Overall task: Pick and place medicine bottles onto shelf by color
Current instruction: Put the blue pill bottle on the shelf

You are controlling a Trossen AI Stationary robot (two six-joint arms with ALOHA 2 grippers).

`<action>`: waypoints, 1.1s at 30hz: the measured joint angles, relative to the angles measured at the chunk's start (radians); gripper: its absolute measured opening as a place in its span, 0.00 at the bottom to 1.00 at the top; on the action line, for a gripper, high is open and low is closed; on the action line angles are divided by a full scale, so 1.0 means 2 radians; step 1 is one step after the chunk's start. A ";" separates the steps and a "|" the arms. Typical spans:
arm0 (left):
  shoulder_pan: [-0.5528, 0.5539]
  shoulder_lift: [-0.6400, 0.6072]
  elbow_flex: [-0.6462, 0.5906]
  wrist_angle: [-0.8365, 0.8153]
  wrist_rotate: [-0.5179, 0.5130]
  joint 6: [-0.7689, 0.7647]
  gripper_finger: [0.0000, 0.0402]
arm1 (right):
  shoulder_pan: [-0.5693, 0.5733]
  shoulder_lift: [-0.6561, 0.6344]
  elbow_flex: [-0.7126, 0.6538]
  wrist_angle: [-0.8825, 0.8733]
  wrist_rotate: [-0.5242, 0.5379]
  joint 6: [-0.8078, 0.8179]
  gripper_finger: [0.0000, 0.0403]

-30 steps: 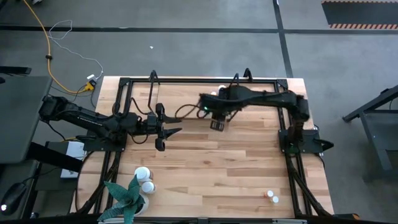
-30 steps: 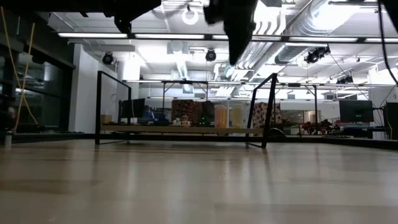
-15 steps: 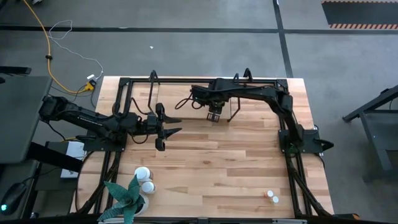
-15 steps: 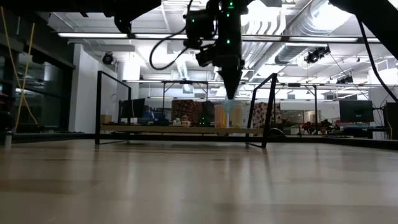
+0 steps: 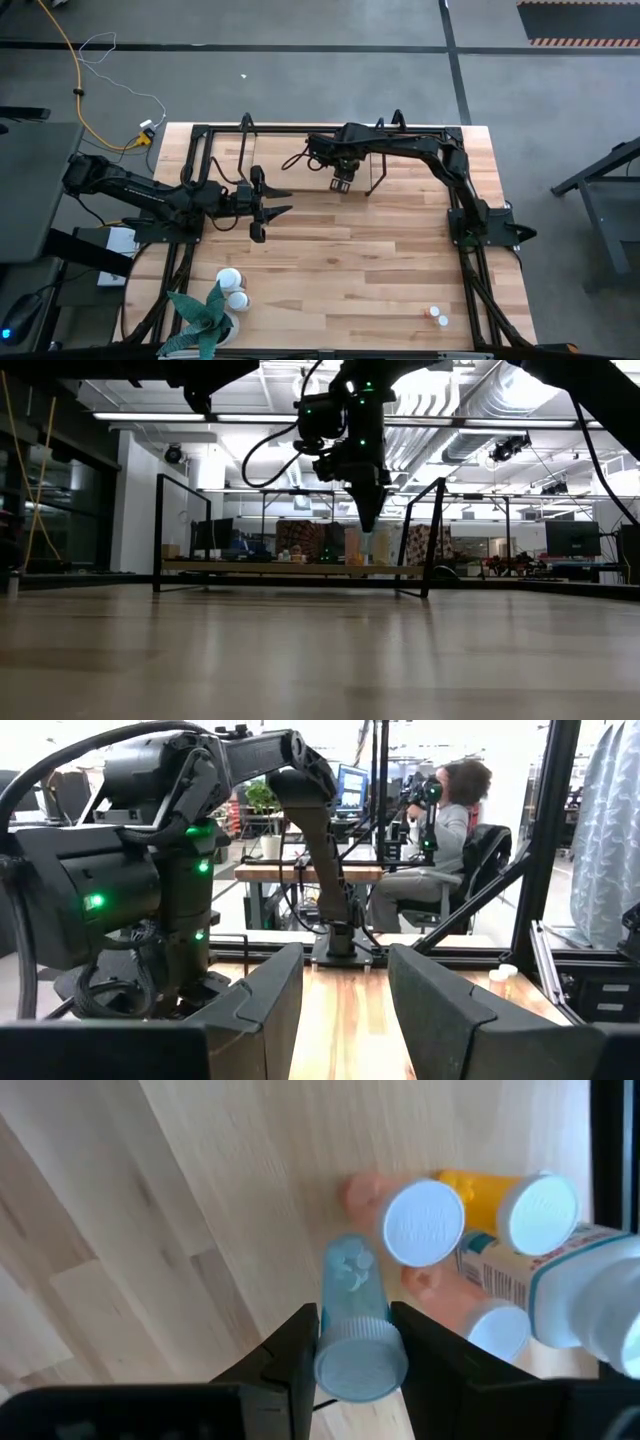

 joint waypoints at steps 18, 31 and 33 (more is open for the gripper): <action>0.000 0.000 0.000 -0.002 -0.004 0.000 0.35 | -0.002 0.022 0.000 0.009 -0.012 0.001 0.26; 0.000 0.000 0.000 -0.002 -0.004 0.000 0.35 | -0.002 0.023 0.000 0.010 -0.014 0.005 0.31; 0.000 0.000 0.000 -0.002 -0.004 0.000 0.35 | -0.002 0.024 -0.001 0.011 -0.015 0.003 0.35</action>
